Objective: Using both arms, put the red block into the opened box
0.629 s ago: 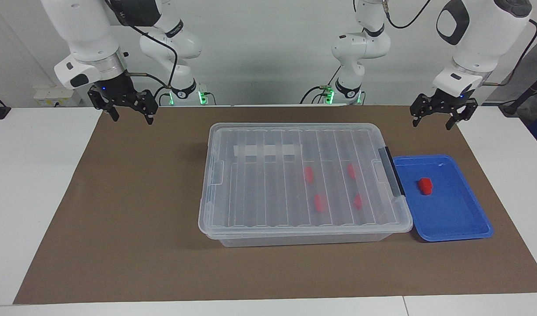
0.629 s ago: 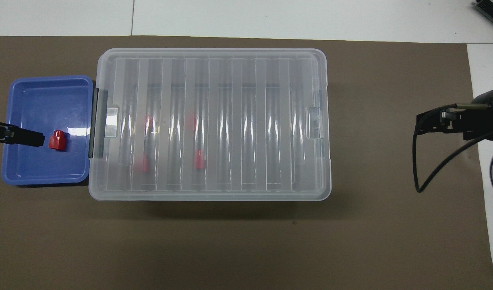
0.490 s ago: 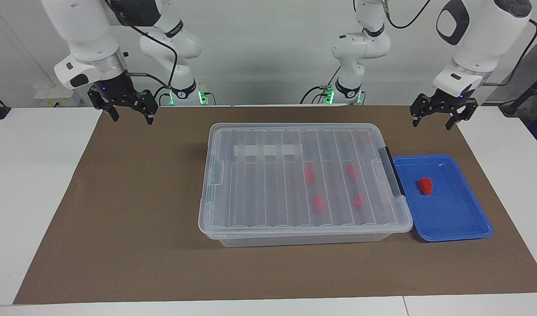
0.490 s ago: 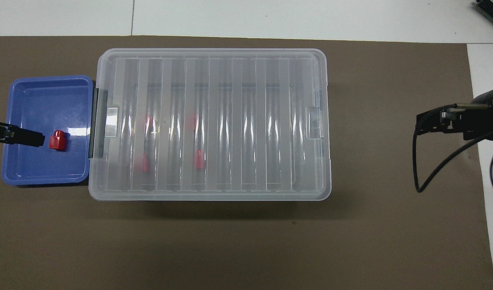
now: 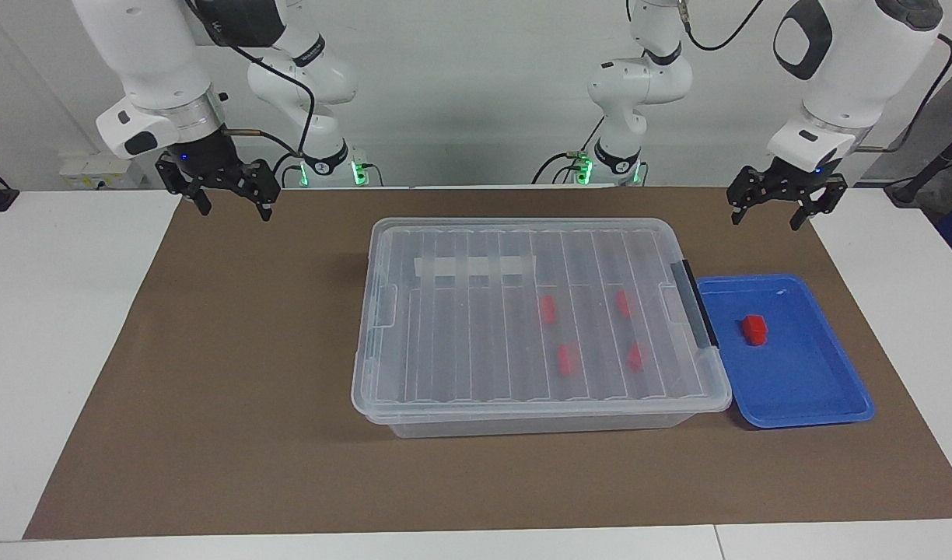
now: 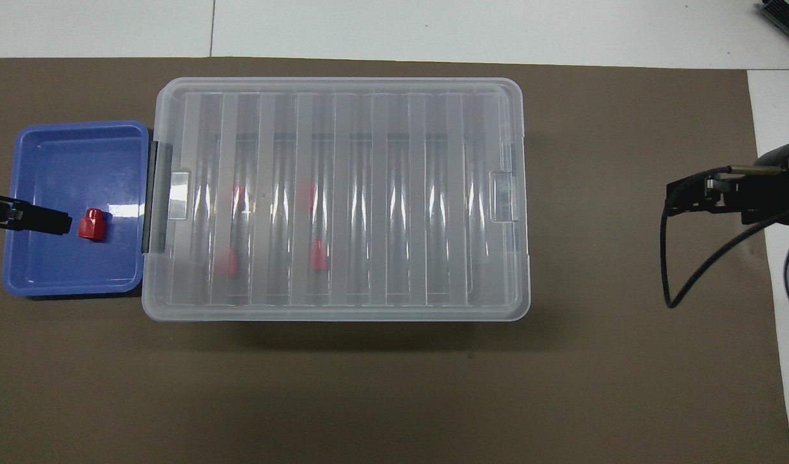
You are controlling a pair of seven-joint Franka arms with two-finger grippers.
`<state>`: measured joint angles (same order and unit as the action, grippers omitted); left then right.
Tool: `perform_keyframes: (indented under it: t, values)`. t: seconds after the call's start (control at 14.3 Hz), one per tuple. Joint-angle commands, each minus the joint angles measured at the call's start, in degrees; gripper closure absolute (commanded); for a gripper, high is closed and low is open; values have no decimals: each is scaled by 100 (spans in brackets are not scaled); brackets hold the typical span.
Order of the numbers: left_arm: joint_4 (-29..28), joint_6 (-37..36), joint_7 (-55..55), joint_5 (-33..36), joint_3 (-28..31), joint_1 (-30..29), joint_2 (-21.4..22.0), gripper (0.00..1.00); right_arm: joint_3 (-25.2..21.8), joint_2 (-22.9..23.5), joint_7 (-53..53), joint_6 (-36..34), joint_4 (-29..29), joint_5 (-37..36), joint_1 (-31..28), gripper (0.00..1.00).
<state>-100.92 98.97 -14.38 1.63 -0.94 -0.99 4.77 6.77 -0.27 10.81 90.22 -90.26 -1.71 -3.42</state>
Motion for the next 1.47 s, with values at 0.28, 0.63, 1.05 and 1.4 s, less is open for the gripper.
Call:
perform_keyframes:
  t: [0.28, 0.63, 1.05, 1.4]
  values:
    - [-121, -45, 40, -66, 24, 2, 121, 0, 88, -35, 105, 1154, -651, 31, 174, 0]
    - [-121, -45, 49, -66, 24, 2, 129, 0, 97, 316, 490, 1884, -853, -65, 675, 0]
    - [-129, -45, 40, -66, 24, 2, 129, 0, 97, 869, 1317, 2527, -932, -171, 1211, 0]
    - [-121, -45, 49, -66, 24, 2, 129, 0, 97, 941, 1397, 2571, -1186, -409, 1466, 0]
